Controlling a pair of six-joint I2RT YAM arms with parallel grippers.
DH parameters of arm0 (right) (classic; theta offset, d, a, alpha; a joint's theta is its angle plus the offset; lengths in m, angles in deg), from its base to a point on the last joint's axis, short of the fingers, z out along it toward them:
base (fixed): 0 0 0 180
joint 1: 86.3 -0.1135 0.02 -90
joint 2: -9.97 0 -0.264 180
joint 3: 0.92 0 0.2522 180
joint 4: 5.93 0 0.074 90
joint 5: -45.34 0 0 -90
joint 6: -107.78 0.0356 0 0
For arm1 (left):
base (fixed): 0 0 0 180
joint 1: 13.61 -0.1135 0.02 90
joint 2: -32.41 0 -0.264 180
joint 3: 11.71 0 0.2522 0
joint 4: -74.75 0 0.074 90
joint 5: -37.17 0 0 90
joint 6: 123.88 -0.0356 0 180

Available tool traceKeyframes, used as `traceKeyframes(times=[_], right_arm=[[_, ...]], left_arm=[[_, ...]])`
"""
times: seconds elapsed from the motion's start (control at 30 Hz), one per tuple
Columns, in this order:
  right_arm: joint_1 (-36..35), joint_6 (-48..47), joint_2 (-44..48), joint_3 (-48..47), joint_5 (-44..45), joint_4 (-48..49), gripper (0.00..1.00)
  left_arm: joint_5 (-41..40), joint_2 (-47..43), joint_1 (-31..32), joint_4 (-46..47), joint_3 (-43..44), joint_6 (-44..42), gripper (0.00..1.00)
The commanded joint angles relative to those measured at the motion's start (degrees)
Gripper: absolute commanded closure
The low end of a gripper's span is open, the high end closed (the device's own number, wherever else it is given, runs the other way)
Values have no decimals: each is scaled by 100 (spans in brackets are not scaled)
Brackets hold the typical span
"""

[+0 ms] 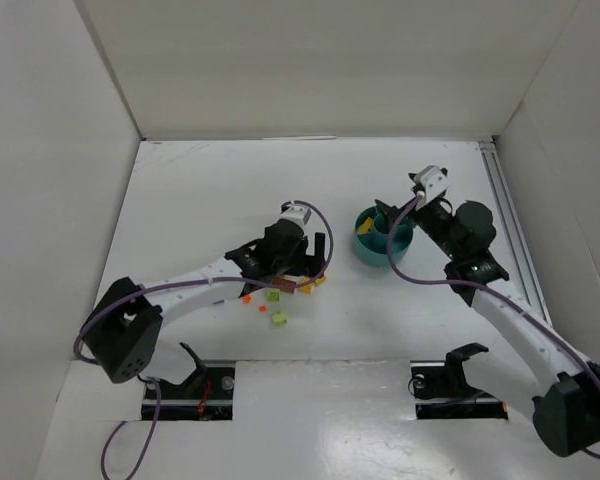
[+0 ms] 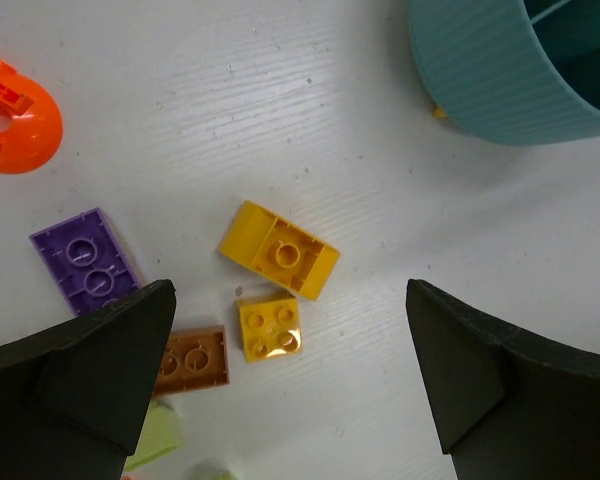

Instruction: Sort the legos into containers by color

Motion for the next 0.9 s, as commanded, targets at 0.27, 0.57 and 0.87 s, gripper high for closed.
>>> traceKeyframes(times=[0.27, 0.57, 0.87], right_arm=[[31, 891, 2217, 536, 2671, -2468, 1], [83, 944, 2376, 589, 3101, -2866, 1], [83, 944, 2376, 642, 3154, -2866, 1]], left_arm=[[-725, 1376, 208, -1313, 1352, 1835, 2], [-672, 2167, 208, -1708, 1774, 2434, 6], [-918, 2527, 208, -1778, 2090, 2847, 20]])
